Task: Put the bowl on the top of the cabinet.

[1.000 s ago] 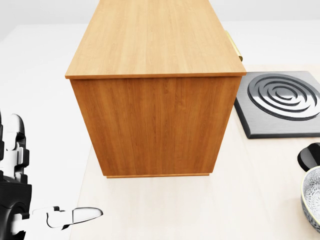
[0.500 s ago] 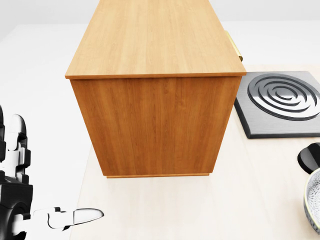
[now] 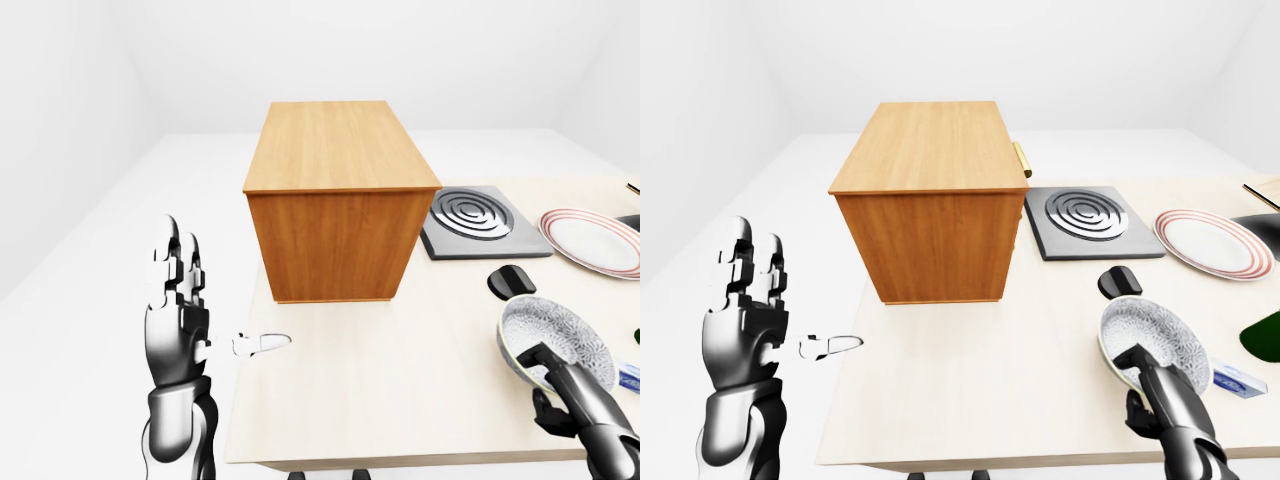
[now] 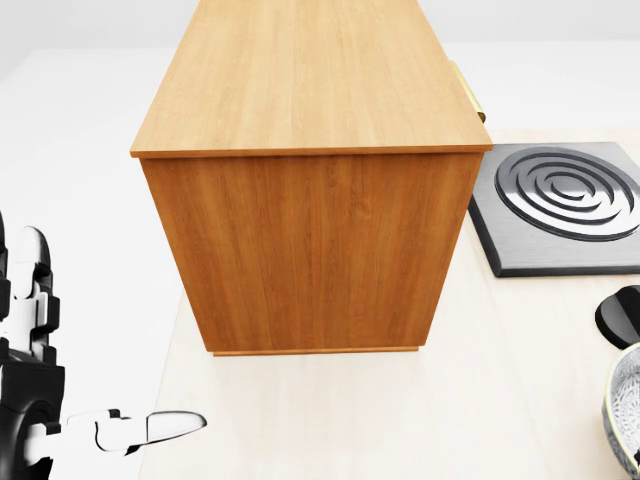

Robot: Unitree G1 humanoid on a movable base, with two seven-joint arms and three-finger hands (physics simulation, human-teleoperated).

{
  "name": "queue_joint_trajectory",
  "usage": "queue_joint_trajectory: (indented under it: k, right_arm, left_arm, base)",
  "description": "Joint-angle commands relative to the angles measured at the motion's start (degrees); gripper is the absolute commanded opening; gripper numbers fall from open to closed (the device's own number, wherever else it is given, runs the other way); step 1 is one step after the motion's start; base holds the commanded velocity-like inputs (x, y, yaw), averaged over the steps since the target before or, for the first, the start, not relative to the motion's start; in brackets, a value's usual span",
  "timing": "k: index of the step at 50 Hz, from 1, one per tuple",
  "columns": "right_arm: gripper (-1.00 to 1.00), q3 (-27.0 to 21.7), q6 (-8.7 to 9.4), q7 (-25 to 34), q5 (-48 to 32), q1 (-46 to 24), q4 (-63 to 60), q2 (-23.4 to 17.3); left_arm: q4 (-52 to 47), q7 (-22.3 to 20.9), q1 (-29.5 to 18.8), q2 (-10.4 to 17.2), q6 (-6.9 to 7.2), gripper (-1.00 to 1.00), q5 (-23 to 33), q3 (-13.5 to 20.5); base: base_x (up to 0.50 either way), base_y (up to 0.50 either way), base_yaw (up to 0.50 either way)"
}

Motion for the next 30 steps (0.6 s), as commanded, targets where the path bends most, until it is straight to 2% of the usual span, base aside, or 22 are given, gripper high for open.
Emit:
queue_joint_trajectory:
  k: [1,10,11,13,14,16,19,22,26,27,28,29,30]
  right_arm:
    - [-1.0,0.34,-0.08,3.66,-2.34,1.27,1.33,0.63]
    - [-1.0,-3.18,-0.08,7.85,0.96,-0.27,-4.94,0.47]
    - [-1.0,-4.62,-0.08,10.47,3.12,-0.85,-8.8,0.32]
    - [-1.0,-4.99,-0.08,10.89,3.13,-1.05,-9.08,0.53]
    - [-1.0,-6.89,-0.08,14.77,5.59,-2.1,-14.65,-0.27]
    - [-1.0,-8.84,-0.08,18.16,7.2,-3.39,-18.78,-0.58]
    - [-1.0,-10.59,-0.08,19.14,8.81,-5.0,-22.49,-1.29]
    - [-1.0,-13.01,-0.08,19.14,11.94,-8.46,-29.1,-4.33]
    - [-1.0,-13.7,-0.08,19.14,12.85,-11.13,-31.55,-6.92]
    - [-1.0,-13.77,-0.08,19.14,13.0,-13.04,-32.3,-8.65]
    - [-1.0,-13.42,1.32,19.14,13.13,-14.15,-32.73,-9.36]
    - [-1.0,-13.3,1.58,19.14,13.19,-14.11,-32.78,-9.51]
    - [-1.0,-12.61,3.99,19.14,12.88,-16.31,-32.91,-11.85]
  left_arm:
    - [0.36,0.33,-0.37,-0.02,0.0,1.0,0.12,0.18]
    - [1.81,0.33,-0.21,0.02,0.0,1.0,0.14,0.12]
    - [1.82,0.28,-0.21,0.05,0.0,1.0,0.12,0.09]
    - [1.82,0.28,-0.21,0.05,0.0,1.0,0.12,0.09]
    - [1.86,0.27,-0.31,0.07,0.0,1.0,0.08,0.11]
    - [1.66,0.25,-0.38,0.09,0.0,1.0,0.03,0.15]
    - [1.04,0.18,-0.29,0.09,0.0,1.0,0.02,0.09]
    - [0.71,0.04,-0.14,0.09,0.0,1.0,-0.05,0.03]
    - [0.66,-0.04,-0.15,0.1,0.0,1.0,-0.09,0.0]
    - [0.55,-0.07,-0.11,0.1,0.0,1.0,-0.1,-0.03]
    - [0.51,-0.09,-0.09,0.1,0.0,1.0,-0.13,-0.02]
    - [0.5,-0.1,-0.09,0.1,0.0,1.0,-0.13,-0.02]
    - [0.5,-0.13,-0.01,0.09,0.0,1.0,-0.11,-0.06]
  base:
    - [0.0,0.0,0.0]
    - [0.0,0.0,0.0]
    - [0.0,0.0,0.0]
    - [0.0,0.0,0.0]
    - [0.0,0.0,0.0]
    - [0.0,0.0,0.0]
    - [0.0,0.0,0.0]
    - [0.0,0.0,0.0]
    - [0.0,0.0,0.0]
    - [0.0,0.0,0.0]
    - [0.0,0.0,0.0]
    - [0.0,0.0,0.0]
    - [0.0,0.0,0.0]
